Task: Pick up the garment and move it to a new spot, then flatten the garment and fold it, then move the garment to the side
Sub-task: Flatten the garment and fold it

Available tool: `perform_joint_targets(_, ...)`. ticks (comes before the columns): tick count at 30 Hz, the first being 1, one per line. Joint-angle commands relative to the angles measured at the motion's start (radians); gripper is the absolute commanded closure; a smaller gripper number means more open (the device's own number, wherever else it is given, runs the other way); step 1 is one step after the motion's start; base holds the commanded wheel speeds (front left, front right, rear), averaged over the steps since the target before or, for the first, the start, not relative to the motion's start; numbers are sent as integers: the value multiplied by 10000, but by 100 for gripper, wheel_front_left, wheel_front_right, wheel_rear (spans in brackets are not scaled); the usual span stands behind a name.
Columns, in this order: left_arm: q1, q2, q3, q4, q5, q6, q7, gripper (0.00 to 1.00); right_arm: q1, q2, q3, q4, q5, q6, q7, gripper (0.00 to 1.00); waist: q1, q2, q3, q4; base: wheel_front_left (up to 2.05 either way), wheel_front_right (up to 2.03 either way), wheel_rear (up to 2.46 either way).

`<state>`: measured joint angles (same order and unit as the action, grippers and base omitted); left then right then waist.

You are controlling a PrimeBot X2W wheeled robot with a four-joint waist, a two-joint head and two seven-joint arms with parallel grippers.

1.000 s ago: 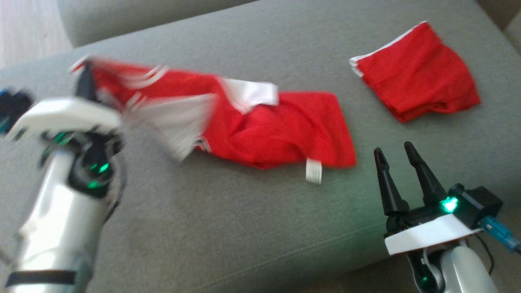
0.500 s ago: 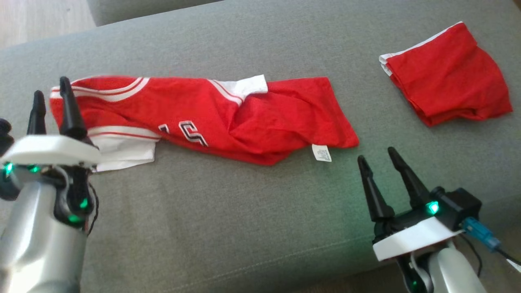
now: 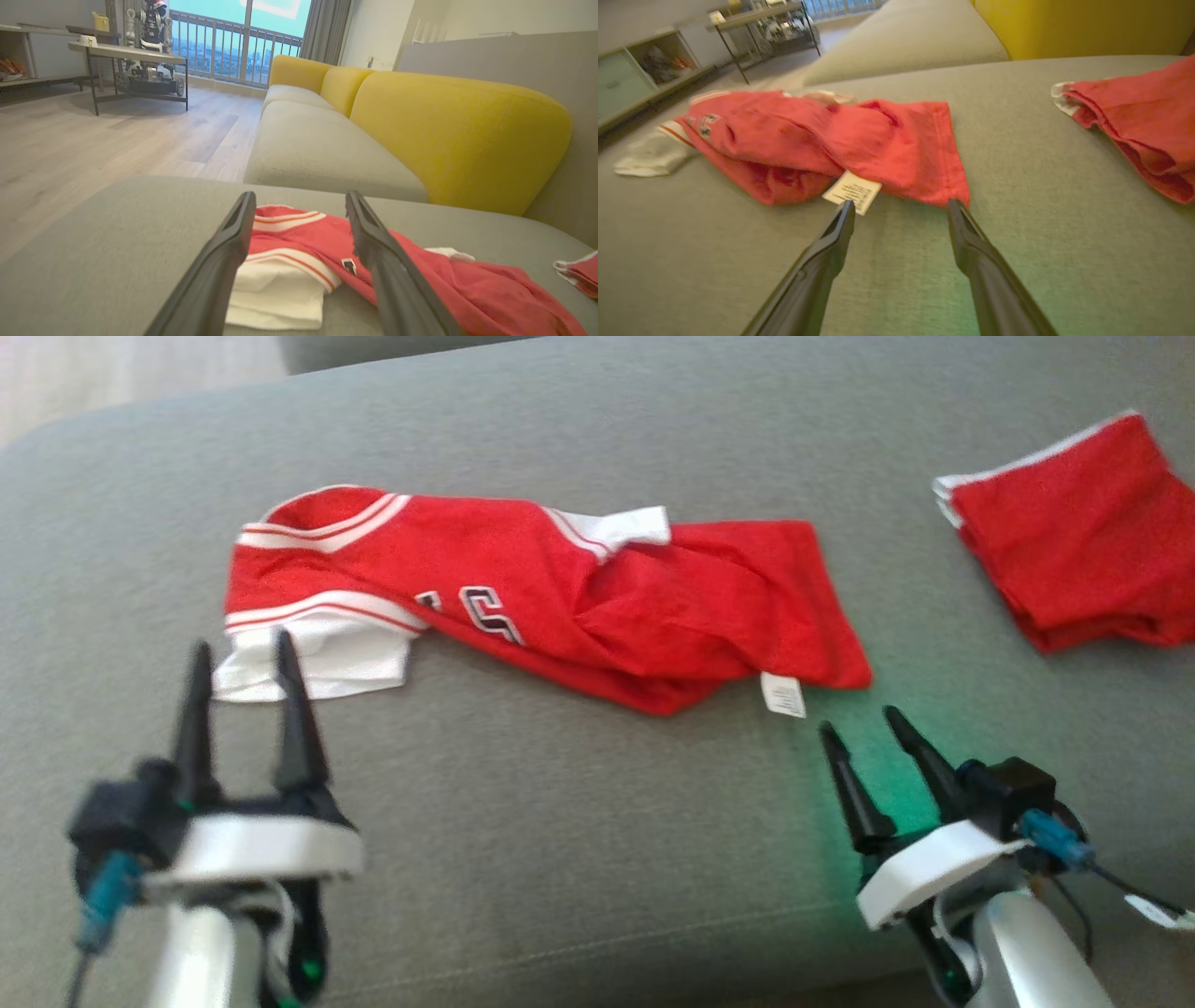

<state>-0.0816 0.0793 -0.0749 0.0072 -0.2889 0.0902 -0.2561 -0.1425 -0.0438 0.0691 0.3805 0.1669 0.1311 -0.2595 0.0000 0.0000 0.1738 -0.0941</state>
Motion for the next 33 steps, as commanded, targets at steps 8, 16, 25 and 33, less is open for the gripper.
perform_joint_targets(8, 868, -270, -755, -850, 700, -277, -56, 0, -1679, -64, -1572, 2318, -2812, -4, -23, 0, 0, 0, -335, 1343, 0, 0, 0)
perform_joint_targets(16, 1000, -288, -1564, -974, 613, 68, -56, 0, -2619, -64, -2937, 3788, -4425, -4, -22, 24, 0, 0, -462, 2494, 0, 0, 0)
perform_joint_targets(25, 1007, -289, -1797, -1171, 511, 316, -57, 0, -3723, -64, -4640, 3062, -4894, -4, -21, 100, 0, 0, -375, 3631, 0, 0, 0)
perform_joint_targets(33, 712, -290, -2529, -1400, 154, 511, -57, 0, -6753, -64, -5365, 2012, -6437, -4, 414, 100, 0, 0, 356, 4476, 0, 0, 0)
